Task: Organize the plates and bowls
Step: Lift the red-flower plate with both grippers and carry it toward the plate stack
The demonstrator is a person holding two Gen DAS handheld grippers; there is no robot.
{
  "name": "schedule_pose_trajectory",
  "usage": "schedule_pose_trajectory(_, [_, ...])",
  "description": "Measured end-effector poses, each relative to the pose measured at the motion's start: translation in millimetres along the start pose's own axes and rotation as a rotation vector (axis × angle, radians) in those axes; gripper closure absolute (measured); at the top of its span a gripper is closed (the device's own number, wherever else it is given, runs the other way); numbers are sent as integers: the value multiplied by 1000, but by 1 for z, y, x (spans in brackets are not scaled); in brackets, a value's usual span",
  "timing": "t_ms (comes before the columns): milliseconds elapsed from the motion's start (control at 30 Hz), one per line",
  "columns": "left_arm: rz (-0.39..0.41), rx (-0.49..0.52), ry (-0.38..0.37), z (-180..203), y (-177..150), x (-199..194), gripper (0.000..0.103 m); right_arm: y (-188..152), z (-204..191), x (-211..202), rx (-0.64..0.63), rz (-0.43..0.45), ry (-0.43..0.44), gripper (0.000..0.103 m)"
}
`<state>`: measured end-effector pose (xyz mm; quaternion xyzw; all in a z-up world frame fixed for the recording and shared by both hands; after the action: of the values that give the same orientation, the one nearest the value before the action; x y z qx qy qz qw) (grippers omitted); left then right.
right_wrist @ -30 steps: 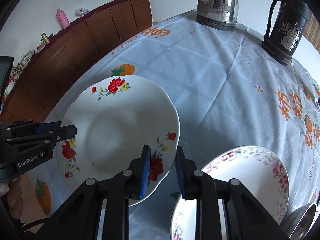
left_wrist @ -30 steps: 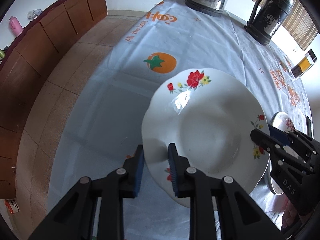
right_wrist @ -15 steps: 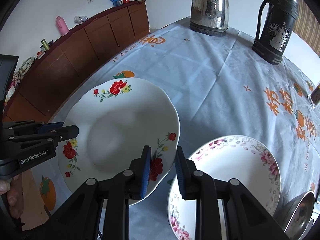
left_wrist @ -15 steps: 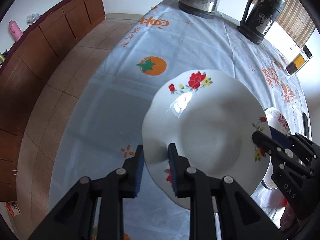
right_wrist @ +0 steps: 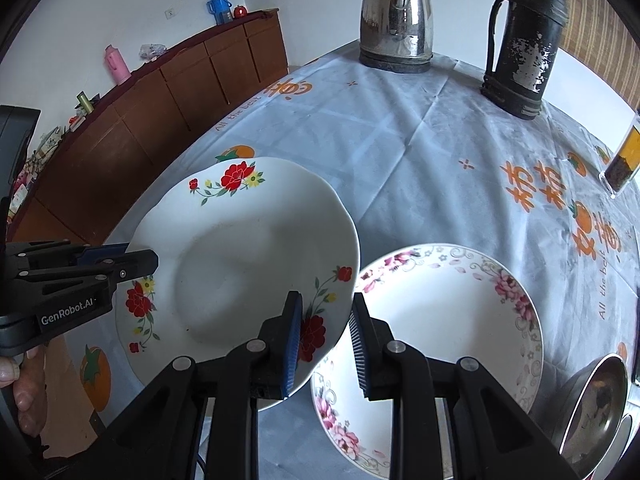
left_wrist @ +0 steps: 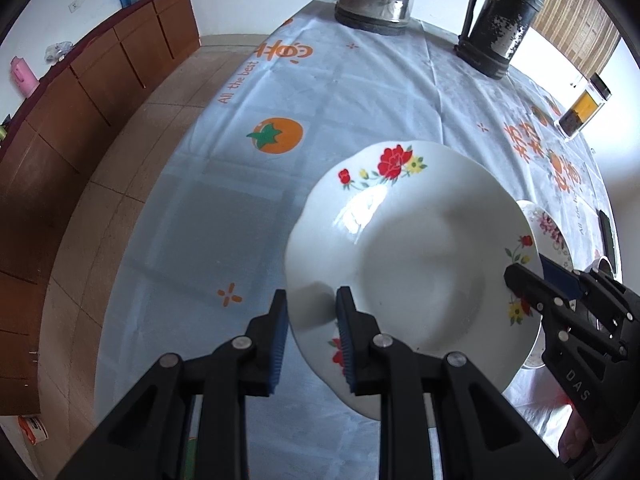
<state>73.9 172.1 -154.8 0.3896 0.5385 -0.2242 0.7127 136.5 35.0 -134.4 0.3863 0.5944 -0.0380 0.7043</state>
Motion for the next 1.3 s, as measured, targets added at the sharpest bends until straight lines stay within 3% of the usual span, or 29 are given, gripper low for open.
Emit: schedule_pose_trajectory(1300, [3,136,-36,80,-23,-11,81,-50,62,-38,131,28,-69,77])
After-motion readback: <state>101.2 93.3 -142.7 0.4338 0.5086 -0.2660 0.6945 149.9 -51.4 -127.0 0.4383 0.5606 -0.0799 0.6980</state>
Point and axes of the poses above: each gripper's, at about its wrist camera, not at the fingertips, and x roughly the way its jaws point, z to its right, y to its top, the point moved 5 cm from there along x, roughly the way its jaws point, and after that the axes turned 12 degrees about -x, right-handed, at the moved point
